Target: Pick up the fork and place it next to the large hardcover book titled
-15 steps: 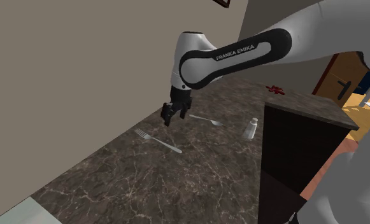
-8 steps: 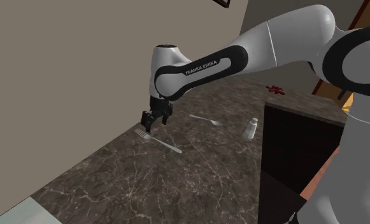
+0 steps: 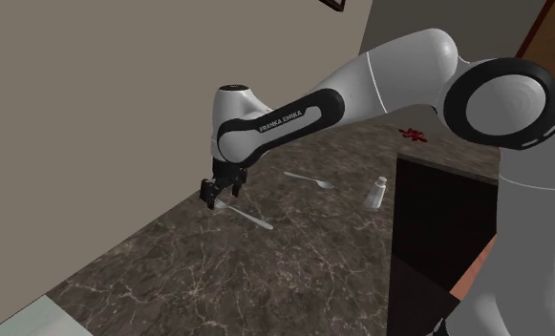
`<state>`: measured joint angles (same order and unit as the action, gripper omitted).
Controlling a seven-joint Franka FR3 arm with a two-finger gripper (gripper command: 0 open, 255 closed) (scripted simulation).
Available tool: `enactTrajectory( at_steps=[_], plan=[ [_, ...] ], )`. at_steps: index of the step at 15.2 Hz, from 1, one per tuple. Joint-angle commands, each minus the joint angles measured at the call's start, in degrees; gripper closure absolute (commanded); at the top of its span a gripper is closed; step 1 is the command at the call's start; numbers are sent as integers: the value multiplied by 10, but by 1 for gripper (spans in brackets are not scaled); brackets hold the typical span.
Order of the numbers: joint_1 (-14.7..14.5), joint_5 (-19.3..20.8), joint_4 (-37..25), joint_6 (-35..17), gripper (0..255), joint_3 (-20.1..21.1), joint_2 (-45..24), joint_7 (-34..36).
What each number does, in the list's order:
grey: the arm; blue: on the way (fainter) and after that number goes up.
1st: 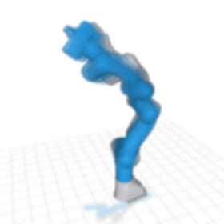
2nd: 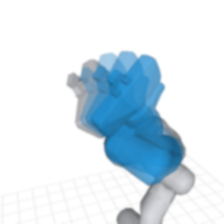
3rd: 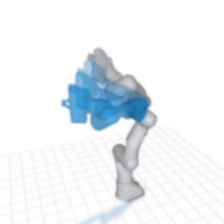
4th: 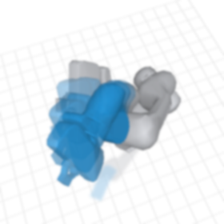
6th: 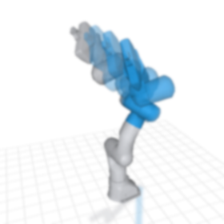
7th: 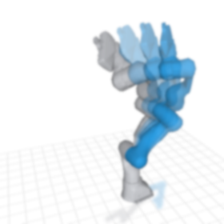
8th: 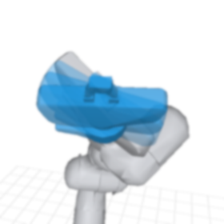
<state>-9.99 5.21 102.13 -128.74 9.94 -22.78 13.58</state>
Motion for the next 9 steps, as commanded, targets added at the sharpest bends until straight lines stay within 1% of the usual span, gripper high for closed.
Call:
enactTrajectory(
  at_steps=[1, 9],
  plan=[
    [0, 2, 1, -13, 0, -1, -11, 1],
    [0, 3, 2, -16, 0, -2, -14, 1]
  ],
)
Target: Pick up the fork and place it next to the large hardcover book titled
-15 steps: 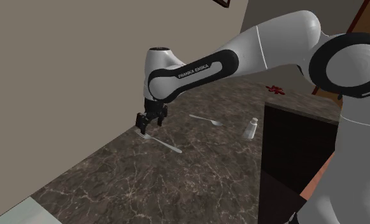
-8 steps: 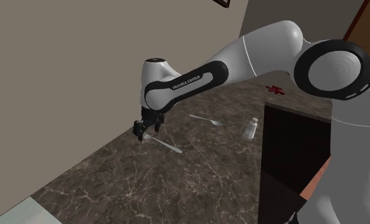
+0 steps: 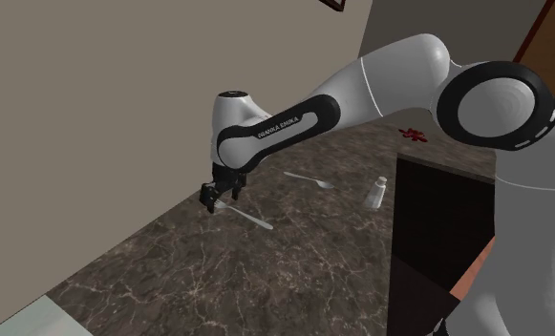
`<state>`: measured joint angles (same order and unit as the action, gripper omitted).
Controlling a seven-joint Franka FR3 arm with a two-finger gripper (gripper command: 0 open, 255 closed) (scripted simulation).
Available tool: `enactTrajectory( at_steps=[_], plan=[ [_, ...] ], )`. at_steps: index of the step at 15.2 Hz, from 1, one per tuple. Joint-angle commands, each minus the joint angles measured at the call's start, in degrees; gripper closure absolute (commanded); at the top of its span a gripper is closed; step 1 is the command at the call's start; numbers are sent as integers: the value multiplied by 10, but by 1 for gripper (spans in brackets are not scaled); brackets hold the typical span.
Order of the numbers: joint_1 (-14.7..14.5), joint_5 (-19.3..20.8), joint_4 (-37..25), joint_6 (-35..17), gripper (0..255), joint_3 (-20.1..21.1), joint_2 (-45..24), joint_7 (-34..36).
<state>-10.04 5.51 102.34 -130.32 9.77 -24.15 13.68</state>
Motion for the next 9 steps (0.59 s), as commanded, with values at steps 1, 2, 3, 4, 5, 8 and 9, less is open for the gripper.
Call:
enactTrajectory(
  at_steps=[1, 2, 3, 4, 5, 8, 9],
  plan=[
    [0, 0, 0, 0, 255, 0, 0, 0],
    [0, 0, 0, 0, 255, 0, 0, 0],
    [0, 0, 0, 0, 255, 0, 0, 0],
    [1, 0, 0, 0, 255, 0, 0, -1],
    [1, 0, 0, 0, 255, 0, 0, -2],
    [3, -1, 3, -1, 255, -1, 2, -4],
    [2, -1, 2, 0, 255, 0, 2, -3]
  ],
)
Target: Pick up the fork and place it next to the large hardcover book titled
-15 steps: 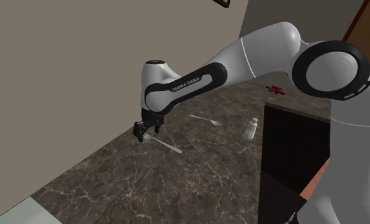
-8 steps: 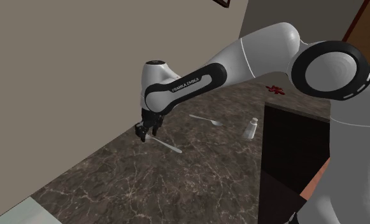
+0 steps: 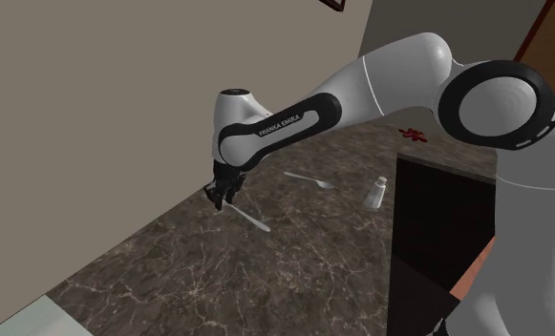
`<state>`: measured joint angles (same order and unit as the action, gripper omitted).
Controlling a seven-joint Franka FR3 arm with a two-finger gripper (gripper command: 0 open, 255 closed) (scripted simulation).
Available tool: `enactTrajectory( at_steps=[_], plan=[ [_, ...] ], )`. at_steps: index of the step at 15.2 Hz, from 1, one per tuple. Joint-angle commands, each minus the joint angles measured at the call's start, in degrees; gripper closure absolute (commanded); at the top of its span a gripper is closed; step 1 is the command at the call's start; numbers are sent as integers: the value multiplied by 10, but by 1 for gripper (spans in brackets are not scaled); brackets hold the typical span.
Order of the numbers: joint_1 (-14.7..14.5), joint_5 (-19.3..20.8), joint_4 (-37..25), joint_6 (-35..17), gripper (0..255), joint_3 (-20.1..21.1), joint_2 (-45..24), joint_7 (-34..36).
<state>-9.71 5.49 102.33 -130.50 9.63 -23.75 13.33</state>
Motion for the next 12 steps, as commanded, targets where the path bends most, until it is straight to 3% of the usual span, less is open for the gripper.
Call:
enactTrajectory(
  at_steps=[1, 12],
  plan=[
    [-3, 0, 0, 2, 255, 1, -4, 3],
    [-1, -10, -33, 72, 255, 6, 34, -3]
  ],
)
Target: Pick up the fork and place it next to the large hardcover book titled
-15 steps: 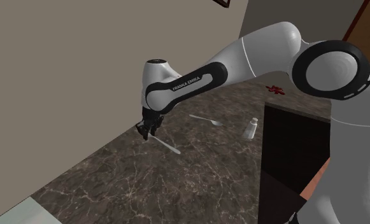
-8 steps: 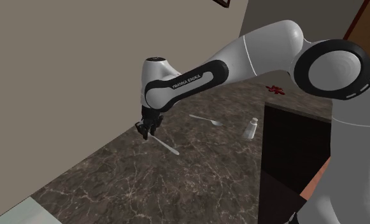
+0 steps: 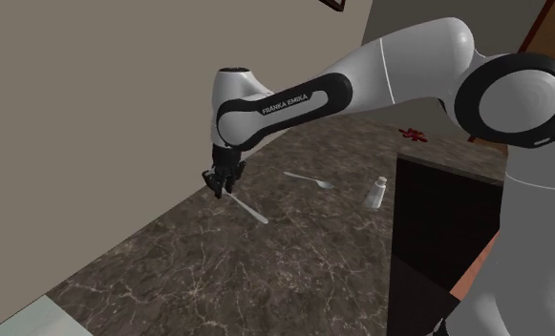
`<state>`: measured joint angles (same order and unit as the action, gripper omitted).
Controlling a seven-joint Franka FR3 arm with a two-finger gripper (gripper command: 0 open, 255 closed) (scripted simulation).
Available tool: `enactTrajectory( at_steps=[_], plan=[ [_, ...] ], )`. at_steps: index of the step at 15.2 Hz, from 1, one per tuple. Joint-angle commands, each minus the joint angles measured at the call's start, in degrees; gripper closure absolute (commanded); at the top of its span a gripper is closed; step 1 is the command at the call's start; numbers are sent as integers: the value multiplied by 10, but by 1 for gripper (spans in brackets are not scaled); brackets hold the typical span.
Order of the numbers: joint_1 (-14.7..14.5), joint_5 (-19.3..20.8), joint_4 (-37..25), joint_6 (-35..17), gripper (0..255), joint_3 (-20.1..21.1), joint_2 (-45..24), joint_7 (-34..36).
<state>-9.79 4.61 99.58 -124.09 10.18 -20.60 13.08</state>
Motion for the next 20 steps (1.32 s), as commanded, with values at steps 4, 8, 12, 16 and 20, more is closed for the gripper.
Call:
enactTrajectory(
  at_steps=[4, 8, 12, 16, 20],
  plan=[
    [1, -4, -22, 35, 255, 1, 13, -3],
    [1, -6, -41, 62, 255, 2, 22, -4],
    [1, -8, -62, 90, 255, 3, 29, -6],
    [-9, -10, -32, 90, 255, 11, 59, 13],
    [-31, -14, 36, 72, 255, 27, 108, 52]
  ],
)
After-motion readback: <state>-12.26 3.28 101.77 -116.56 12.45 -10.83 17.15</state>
